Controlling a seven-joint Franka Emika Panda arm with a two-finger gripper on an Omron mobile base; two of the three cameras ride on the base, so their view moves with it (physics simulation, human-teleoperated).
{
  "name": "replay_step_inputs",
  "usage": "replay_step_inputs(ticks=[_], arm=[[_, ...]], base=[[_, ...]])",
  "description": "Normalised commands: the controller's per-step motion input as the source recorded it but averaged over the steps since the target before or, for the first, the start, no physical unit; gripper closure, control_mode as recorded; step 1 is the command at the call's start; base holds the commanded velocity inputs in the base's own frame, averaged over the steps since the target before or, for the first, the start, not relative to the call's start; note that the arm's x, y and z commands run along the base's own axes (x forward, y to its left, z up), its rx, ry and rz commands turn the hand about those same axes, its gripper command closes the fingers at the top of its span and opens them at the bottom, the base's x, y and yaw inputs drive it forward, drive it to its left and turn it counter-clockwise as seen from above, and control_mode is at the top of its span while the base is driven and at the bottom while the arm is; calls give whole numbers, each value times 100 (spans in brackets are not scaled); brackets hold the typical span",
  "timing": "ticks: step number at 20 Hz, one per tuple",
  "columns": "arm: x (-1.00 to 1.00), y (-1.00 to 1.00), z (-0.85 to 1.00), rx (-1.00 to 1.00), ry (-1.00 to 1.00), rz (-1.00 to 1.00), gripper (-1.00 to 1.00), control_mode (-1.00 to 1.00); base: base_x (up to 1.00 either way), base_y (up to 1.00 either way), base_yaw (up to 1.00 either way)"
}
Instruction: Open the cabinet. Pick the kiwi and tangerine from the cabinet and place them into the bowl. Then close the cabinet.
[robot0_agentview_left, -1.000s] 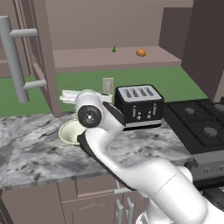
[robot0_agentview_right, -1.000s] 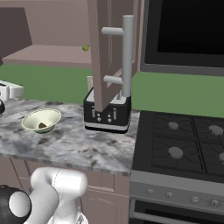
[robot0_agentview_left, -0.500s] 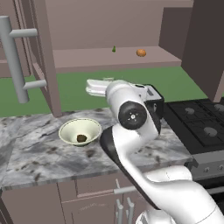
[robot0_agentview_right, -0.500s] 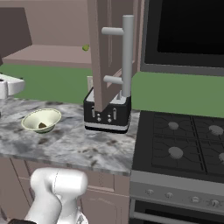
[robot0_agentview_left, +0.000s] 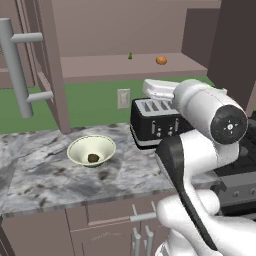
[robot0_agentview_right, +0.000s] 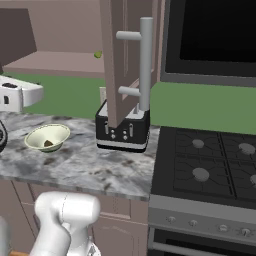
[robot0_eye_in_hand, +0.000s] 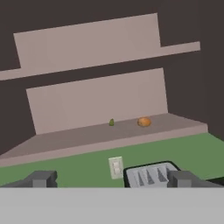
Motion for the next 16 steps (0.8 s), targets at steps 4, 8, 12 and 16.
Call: replay_step_inputs(ticks=[4, 8, 12, 16], arm=[[-37, -74, 31, 0, 0, 0, -100, -100], [-8, -60, 21, 0, 0, 0, -100, -100], [19, -30, 3, 0, 8, 2, -100, -100], [42, -16, 0, 0, 13, 2, -100, -100]], base=[[0, 0, 0], [0, 0, 0], [0, 0, 0], [0, 0, 0]])
